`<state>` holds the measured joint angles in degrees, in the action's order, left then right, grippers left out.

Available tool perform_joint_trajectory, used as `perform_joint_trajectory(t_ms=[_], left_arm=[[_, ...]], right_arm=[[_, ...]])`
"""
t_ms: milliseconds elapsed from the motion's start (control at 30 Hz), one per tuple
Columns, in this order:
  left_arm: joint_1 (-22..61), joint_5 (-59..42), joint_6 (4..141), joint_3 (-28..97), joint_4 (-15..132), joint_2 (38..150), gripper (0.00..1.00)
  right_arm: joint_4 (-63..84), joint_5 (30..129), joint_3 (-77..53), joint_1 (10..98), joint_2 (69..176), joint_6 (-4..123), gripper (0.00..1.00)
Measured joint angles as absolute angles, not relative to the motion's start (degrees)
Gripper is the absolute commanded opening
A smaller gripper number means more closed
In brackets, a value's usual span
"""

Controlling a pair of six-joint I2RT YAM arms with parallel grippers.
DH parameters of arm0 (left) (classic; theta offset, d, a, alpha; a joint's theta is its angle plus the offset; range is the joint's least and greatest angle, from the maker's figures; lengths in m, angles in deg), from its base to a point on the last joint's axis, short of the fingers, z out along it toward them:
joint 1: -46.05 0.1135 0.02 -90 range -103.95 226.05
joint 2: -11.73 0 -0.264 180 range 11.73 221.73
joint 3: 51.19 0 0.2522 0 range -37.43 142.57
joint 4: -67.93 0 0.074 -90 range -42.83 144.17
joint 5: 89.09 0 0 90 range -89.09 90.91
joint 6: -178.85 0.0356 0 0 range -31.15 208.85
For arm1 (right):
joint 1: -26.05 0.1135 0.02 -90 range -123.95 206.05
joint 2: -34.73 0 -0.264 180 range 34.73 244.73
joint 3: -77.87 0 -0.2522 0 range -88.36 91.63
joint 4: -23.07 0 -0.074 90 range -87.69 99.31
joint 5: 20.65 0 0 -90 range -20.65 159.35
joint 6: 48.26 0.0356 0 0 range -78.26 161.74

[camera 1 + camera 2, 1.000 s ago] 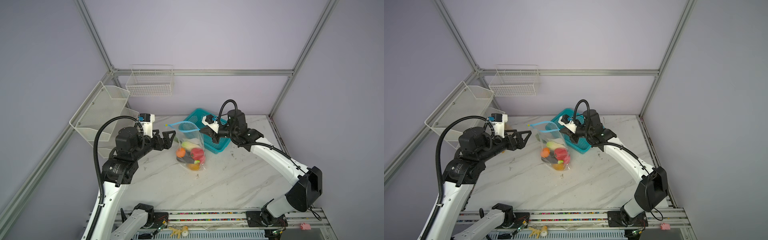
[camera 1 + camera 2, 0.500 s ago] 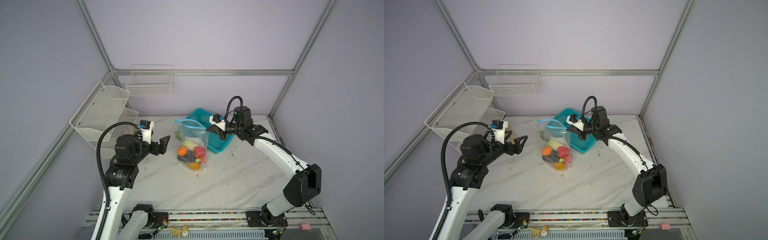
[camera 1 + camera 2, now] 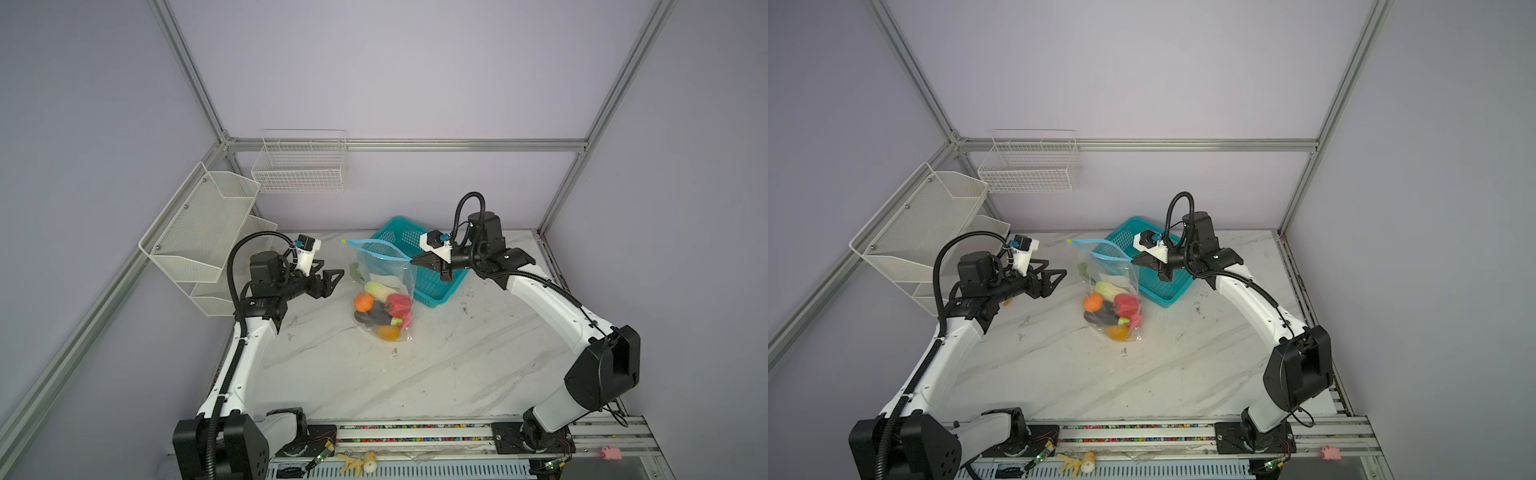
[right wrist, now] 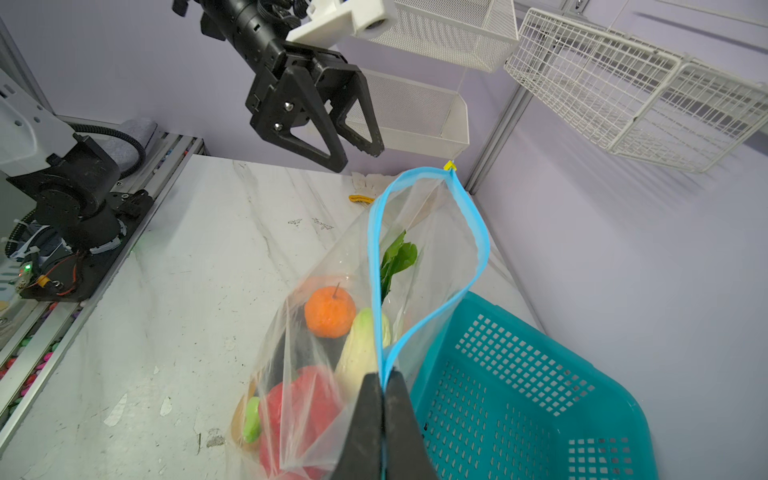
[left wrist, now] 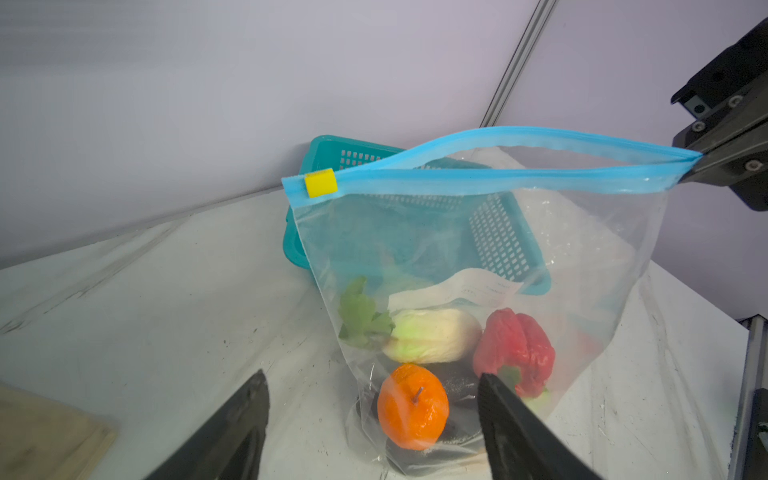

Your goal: Place the food in the zip-top bag and seal the zipper

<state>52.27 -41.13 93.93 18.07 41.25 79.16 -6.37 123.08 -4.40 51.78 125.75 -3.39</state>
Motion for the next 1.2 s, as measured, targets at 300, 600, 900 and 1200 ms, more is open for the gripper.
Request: perform_joint_trajectory(t_ms=[300,600,900,1200], left_arm=[[53.9,-50.1,95.0,17.1,55.4,87.0,0.70],[54.3,-55.6,96.0,17.3,57.9,96.2,0.67],[54.7,-60.4,93.9,18.3,67.3,98.4,0.63],[54.7,-63.3,92.4,19.4,72.0,100.8,0.62]], right_arm=[[-6.6,123.6,-4.6,51.7,124.6,-3.8,0.00],[-6.6,123.9,-4.6,51.7,124.6,-3.8,0.00],[-6.5,124.5,-4.6,51.7,125.2,-3.5,0.00],[-6.0,124.7,-4.6,51.7,125.2,-2.2,0.00]])
